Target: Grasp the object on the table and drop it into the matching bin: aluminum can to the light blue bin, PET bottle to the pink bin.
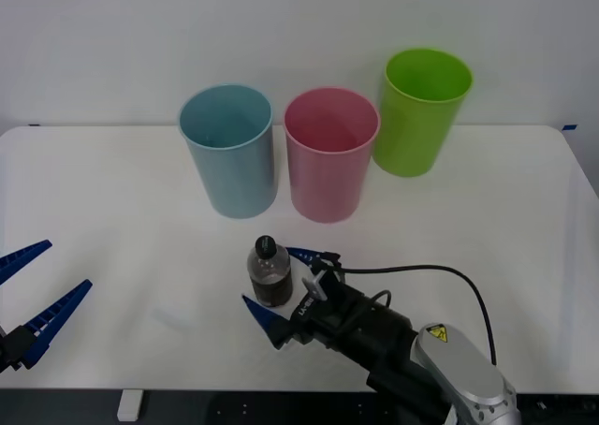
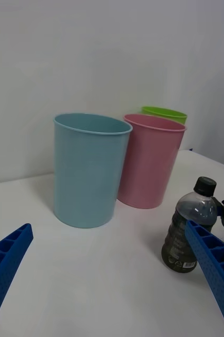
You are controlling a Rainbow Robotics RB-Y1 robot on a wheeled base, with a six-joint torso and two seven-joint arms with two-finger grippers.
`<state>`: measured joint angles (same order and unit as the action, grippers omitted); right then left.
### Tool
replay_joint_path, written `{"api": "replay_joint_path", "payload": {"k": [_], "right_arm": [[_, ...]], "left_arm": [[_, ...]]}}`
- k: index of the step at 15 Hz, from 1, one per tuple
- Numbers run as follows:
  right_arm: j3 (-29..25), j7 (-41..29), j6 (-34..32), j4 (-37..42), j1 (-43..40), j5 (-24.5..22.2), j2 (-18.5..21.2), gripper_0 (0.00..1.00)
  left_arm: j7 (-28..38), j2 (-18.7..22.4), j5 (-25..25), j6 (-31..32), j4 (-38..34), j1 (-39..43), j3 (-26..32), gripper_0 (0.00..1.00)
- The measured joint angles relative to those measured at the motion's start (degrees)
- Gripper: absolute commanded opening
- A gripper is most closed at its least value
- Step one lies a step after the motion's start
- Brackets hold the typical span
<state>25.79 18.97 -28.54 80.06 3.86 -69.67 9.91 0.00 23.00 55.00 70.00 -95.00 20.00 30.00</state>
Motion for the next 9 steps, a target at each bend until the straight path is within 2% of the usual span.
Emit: {"api": "replay_joint_path", "payload": {"k": [5,6,7,9], "right_arm": [[0.99,0.01,1.78,0.00,0.52,0.05,-0.24,0.98],[0.98,0.04,1.90,0.00,0.53,0.04,-0.25,0.19],[0.99,0.09,1.91,0.00,0.53,0.02,-0.25,0.00],[1.01,0.10,1.91,0.00,0.56,0.05,-0.25,0.00]], "left_arm": [[0.00,0.00,0.00,0.00,0.00,0.00,0.00,1.00],[0.00,0.00,0.00,0.00,0.00,0.00,0.00,1.00],[0.00,0.00,0.00,0.00,0.00,0.00,0.00,1.00],[0.00,0.00,0.00,0.00,0.00,0.00,0.00,1.00]]}}
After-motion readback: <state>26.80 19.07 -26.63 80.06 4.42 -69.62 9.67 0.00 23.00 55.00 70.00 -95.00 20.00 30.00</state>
